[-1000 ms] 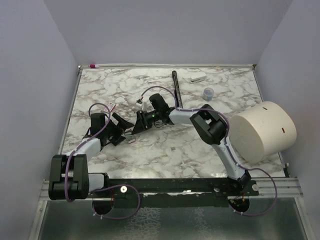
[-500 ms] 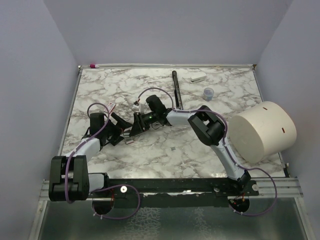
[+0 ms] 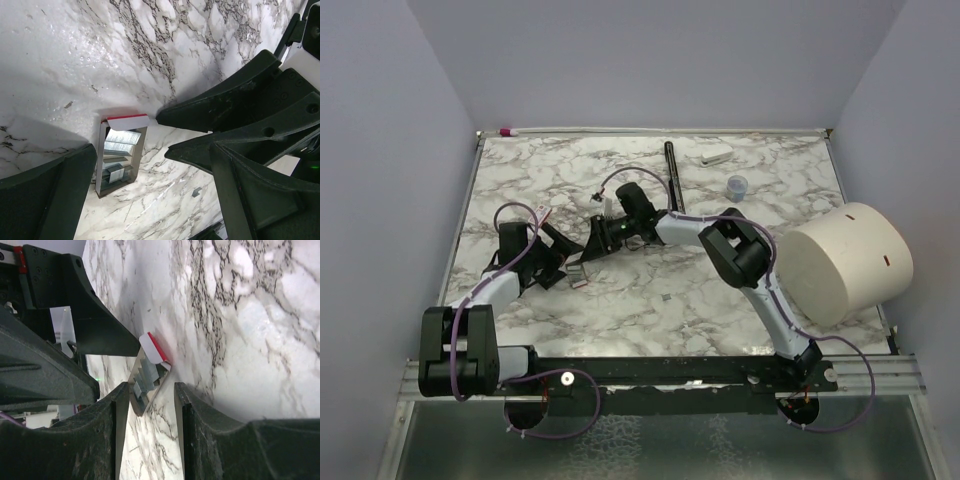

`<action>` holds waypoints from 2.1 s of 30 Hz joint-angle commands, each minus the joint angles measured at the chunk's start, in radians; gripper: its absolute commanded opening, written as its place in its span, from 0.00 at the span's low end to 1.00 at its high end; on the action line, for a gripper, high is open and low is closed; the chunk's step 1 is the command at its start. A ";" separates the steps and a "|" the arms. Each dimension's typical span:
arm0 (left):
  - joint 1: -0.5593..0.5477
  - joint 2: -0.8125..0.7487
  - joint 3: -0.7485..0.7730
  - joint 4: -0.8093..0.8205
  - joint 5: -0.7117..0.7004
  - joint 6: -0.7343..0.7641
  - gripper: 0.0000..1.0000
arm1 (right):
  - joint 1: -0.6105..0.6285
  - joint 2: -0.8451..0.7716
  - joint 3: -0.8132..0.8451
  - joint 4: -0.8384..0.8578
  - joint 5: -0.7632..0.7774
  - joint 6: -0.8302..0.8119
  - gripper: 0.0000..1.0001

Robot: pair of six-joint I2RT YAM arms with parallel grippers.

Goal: Unload the staples from the stapler
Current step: Adjust the staple in the staple box.

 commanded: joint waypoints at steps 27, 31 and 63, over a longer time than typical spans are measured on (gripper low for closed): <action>0.034 -0.034 -0.026 0.012 0.002 0.000 0.99 | -0.024 -0.038 -0.046 0.019 0.049 0.006 0.39; 0.036 -0.003 -0.040 0.050 0.051 -0.014 0.99 | -0.021 -0.035 -0.045 -0.034 0.021 -0.041 0.38; 0.016 0.025 -0.030 0.101 0.100 -0.046 0.99 | 0.041 0.028 -0.041 0.096 -0.016 0.072 0.03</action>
